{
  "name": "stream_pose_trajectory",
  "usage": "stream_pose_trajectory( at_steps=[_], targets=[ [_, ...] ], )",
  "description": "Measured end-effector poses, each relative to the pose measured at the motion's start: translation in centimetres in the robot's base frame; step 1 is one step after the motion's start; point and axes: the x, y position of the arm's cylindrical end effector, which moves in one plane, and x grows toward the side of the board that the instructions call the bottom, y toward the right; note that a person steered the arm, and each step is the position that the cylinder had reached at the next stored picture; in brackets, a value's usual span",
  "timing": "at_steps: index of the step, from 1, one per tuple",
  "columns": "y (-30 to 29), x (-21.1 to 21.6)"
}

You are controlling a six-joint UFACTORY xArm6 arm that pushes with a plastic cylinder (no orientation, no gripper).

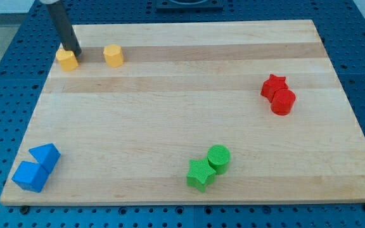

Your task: Slide yellow heart slightly down

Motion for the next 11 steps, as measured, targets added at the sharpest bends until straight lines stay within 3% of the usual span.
stream_pose_trajectory(
  at_steps=[1, 2, 3, 4, 6, 8, 10, 11],
  targets=[
    [3.4, 0.0],
    [2.8, -4.6],
    [-4.0, -6.6],
    [-5.1, -6.3],
    [-1.6, 0.0],
    [2.1, 3.6],
    [-5.1, 3.8],
    [-5.1, 4.6]
  ],
)
